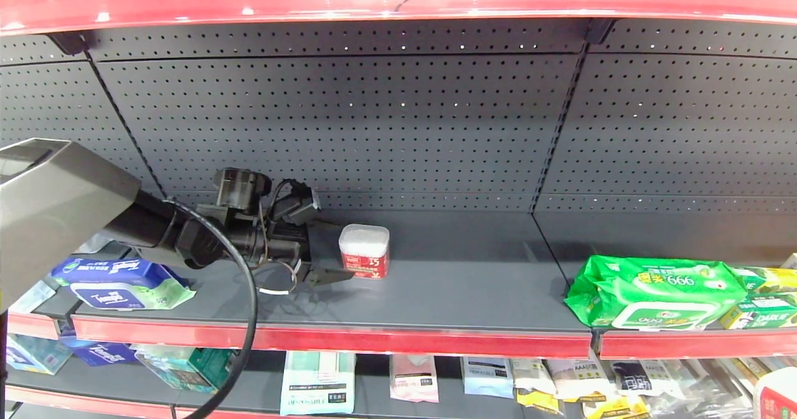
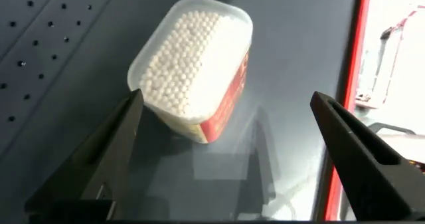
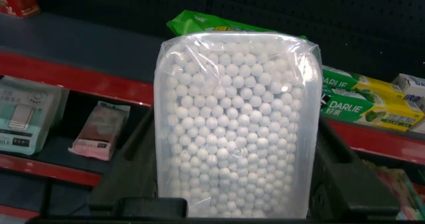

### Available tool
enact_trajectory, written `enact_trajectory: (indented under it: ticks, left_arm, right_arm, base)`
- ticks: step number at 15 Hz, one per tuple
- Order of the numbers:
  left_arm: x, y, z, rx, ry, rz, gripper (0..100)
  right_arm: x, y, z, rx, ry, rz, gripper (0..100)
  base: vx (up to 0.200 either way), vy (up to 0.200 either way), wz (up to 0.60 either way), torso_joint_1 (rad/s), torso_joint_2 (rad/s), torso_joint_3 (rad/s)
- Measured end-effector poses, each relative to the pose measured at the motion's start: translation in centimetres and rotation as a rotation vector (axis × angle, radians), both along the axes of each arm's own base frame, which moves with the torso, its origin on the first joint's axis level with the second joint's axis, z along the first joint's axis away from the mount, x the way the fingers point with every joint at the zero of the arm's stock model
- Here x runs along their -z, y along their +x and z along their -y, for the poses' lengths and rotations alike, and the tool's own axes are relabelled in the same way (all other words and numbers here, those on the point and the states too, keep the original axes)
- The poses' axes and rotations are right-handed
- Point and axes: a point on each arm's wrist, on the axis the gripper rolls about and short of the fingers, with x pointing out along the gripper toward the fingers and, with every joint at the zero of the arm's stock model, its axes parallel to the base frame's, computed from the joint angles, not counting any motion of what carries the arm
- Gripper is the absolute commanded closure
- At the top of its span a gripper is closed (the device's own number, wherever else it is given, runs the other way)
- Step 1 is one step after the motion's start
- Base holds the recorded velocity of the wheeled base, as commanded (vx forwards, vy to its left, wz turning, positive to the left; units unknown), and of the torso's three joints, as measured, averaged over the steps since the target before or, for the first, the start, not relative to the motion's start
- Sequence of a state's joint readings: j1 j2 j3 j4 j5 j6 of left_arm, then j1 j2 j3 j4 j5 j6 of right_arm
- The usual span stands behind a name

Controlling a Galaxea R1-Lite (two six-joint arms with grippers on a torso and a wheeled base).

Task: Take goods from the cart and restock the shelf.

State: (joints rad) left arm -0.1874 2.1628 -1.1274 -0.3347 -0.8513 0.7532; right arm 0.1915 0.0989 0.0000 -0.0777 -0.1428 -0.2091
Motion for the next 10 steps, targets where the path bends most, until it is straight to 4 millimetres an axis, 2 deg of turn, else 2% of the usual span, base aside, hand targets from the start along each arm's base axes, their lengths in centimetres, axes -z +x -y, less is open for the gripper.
enact_trajectory:
  ticks: [5, 10]
  left_arm:
    - [0.7, 1.5, -1.7, 0.006, -0.046, -0.006, 0]
    - [2.0, 1.8, -2.1, 0.068, -0.109, -0.046, 0]
  right_arm:
    - [0.0, 0.0, 0.0, 0.0, -0.001, 0.0, 100]
    - [0.0, 0.0, 0.0, 0.0, -0.002, 0.0, 100]
  base:
    - [0.0, 0.0, 0.0, 0.0, 0.0, 0.0]
    - [0.0, 0.0, 0.0, 0.0, 0.0, 0.0]
